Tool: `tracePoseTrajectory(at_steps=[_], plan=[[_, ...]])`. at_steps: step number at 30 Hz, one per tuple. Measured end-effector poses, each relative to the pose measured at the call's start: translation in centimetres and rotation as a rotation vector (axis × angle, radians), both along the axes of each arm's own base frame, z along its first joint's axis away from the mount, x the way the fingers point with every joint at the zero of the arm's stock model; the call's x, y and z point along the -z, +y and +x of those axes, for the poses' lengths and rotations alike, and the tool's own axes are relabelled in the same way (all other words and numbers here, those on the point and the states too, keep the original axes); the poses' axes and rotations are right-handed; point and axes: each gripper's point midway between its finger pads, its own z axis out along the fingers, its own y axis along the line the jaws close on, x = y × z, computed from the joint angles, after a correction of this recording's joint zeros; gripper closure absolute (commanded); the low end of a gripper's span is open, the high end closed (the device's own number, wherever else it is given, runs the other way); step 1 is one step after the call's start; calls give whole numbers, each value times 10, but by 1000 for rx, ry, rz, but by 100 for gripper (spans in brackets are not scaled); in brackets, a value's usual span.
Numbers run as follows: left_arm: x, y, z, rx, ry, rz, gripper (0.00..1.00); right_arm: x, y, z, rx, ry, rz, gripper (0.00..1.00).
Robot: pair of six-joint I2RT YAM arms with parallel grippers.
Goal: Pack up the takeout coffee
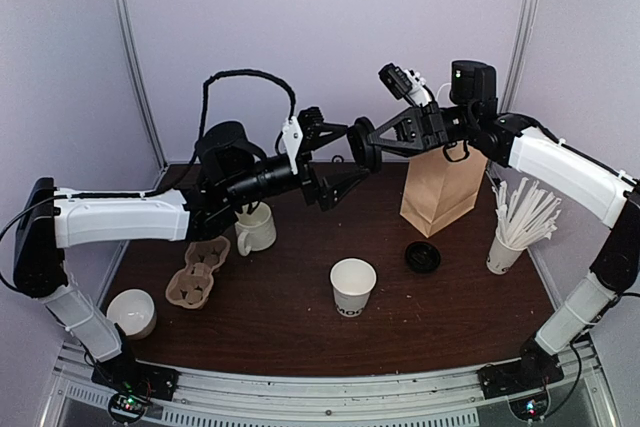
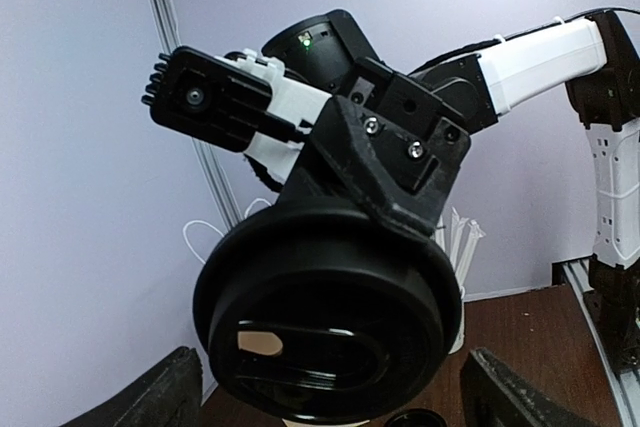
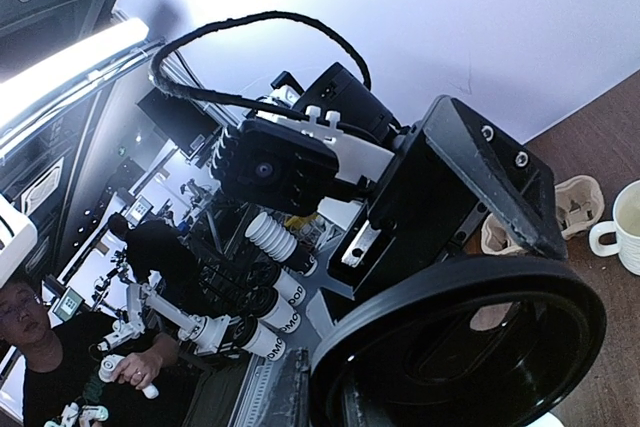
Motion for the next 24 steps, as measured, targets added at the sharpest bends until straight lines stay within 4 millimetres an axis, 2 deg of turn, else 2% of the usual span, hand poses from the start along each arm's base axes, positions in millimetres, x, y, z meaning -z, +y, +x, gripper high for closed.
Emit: tracePoseTrajectory(at_steps=[8,22,24], plan=[[7,-2,9,-49,12,9,14,-1,2,1,0,14,14,91],[1,-2,11,-62,8,-5,13,-6,4,6,0,22,40,89],[0,-2,10,-60,7,-7,15,-5,4,6,0,22,41,89]])
